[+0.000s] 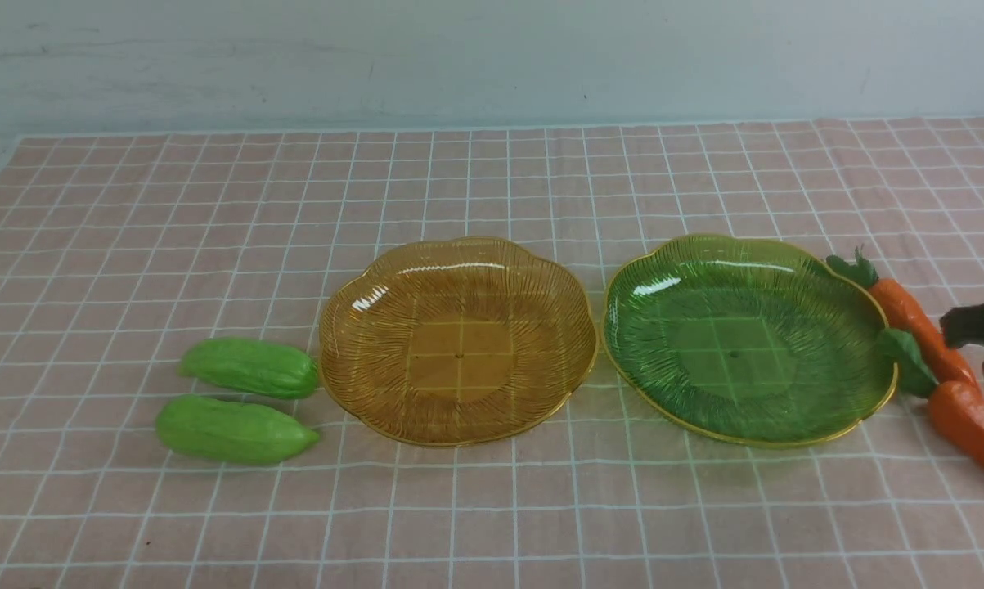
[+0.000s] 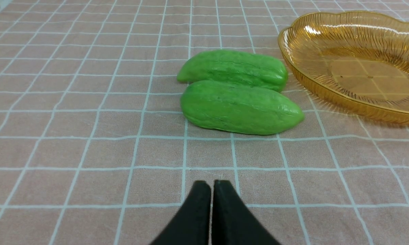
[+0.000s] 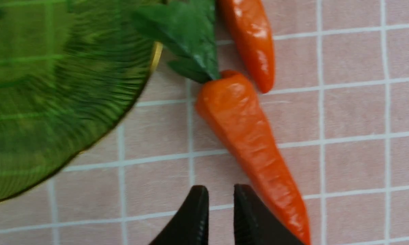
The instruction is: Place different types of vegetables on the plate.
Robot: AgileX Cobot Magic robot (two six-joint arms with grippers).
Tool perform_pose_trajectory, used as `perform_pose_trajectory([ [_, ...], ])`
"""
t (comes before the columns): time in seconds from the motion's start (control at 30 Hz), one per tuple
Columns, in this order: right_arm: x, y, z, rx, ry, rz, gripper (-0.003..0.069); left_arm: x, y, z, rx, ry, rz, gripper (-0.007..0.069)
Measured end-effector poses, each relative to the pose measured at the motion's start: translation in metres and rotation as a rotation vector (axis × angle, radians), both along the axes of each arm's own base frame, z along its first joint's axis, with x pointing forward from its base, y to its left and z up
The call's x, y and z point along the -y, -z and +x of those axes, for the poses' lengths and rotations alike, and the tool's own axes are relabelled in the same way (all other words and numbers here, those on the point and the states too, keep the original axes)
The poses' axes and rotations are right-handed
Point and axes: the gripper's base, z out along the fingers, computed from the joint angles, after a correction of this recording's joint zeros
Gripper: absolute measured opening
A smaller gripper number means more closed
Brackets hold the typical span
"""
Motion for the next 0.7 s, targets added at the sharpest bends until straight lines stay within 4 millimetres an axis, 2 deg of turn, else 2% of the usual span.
perform_pose_trajectory([
  [0.17, 0.003, 0.031, 0.009, -0.096, -0.022, -0.020, 0.0344, 0.000, 0.000, 0.000, 0.000, 0.000, 0.000, -0.0003],
  [0.23, 0.005, 0.044, 0.011, -0.137, -0.037, -0.039, 0.0368, 0.000, 0.000, 0.000, 0.000, 0.000, 0.000, -0.0003],
  [0.33, 0.006, 0.053, 0.013, -0.162, -0.047, -0.050, 0.0378, 0.000, 0.000, 0.000, 0.000, 0.000, 0.000, -0.0003],
  [0.5, 0.006, 0.064, 0.014, -0.189, -0.048, -0.047, 0.0377, 0.000, 0.000, 0.000, 0.000, 0.000, 0.000, -0.0003],
  [0.7, 0.007, 0.057, 0.017, -0.212, -0.040, -0.051, 0.0260, 0.000, 0.000, 0.000, 0.000, 0.000, 0.000, -0.0003],
])
